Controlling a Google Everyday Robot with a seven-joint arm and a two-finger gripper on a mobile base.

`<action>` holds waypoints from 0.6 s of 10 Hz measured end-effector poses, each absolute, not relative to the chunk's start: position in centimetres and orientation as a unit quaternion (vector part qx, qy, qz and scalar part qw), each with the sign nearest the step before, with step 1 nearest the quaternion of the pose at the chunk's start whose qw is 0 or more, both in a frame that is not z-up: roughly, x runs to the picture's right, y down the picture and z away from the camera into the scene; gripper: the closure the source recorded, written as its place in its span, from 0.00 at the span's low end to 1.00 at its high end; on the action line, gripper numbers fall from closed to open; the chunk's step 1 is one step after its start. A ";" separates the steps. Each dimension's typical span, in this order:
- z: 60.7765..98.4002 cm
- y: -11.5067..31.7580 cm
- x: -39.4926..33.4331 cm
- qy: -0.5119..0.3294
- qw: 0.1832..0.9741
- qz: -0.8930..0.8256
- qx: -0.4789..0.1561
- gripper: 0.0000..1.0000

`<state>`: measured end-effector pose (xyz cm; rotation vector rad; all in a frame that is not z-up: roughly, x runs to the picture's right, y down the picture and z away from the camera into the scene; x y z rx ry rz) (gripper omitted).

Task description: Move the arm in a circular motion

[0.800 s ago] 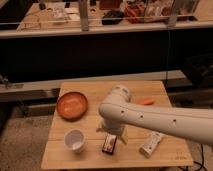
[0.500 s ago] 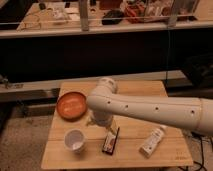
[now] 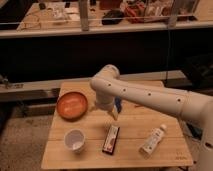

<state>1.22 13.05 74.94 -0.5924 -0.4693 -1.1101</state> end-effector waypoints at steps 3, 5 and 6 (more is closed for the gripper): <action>77.6 11.4 9.4 -0.195 0.813 -0.459 -0.302 0.20; 78.3 11.0 14.0 -0.183 0.832 -0.415 -0.320 0.20; 78.1 11.3 15.9 -0.180 0.839 -0.398 -0.325 0.20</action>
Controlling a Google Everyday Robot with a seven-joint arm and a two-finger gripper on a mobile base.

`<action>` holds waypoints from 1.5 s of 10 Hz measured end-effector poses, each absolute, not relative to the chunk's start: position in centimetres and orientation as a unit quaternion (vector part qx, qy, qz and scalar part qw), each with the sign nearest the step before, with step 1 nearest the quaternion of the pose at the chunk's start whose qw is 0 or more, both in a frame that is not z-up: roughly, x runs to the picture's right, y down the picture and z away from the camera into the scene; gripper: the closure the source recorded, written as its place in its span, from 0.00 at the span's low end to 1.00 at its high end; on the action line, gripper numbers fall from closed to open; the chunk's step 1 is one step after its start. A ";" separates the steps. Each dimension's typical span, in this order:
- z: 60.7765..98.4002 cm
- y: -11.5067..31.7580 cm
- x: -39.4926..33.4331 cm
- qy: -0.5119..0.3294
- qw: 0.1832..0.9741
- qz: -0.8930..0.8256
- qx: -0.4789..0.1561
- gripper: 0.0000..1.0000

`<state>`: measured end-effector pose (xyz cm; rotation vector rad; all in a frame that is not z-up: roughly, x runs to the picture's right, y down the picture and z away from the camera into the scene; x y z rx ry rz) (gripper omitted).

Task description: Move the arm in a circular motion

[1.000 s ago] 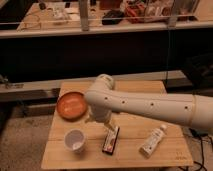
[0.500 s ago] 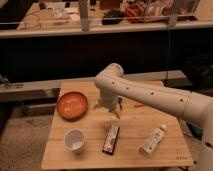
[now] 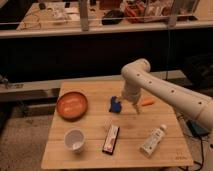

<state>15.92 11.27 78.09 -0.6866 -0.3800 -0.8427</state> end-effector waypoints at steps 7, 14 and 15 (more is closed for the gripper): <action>68.1 20.6 15.6 -0.167 0.841 -0.403 -0.320 0.20; 65.9 22.4 8.4 -0.203 0.809 -0.464 -0.298 0.20; 65.8 22.3 8.2 -0.209 0.805 -0.470 -0.295 0.20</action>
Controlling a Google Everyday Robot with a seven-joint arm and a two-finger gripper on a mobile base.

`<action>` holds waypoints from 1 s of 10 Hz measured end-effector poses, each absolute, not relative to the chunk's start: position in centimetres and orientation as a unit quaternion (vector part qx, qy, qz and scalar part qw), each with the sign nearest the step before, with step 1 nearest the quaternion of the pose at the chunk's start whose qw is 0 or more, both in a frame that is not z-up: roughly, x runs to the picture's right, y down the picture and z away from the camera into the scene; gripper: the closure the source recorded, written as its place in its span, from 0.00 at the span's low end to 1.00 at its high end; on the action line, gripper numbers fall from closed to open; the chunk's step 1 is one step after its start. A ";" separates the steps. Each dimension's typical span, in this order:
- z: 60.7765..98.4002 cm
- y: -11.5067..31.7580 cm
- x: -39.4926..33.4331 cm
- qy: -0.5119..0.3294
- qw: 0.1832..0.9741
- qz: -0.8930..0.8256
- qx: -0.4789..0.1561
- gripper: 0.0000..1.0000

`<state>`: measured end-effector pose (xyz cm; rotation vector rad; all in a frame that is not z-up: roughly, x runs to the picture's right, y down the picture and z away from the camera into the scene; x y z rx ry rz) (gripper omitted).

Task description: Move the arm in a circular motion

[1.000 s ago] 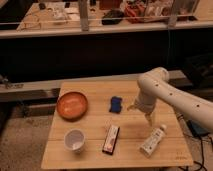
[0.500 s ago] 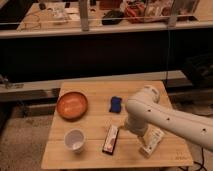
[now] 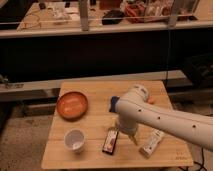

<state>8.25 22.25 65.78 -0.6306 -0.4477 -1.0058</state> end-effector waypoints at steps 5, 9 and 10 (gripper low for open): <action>65.9 21.6 7.5 -0.229 0.799 -0.478 -0.283 0.20; 65.9 21.6 7.4 -0.230 0.798 -0.479 -0.283 0.20; 65.9 21.6 7.4 -0.230 0.799 -0.479 -0.283 0.20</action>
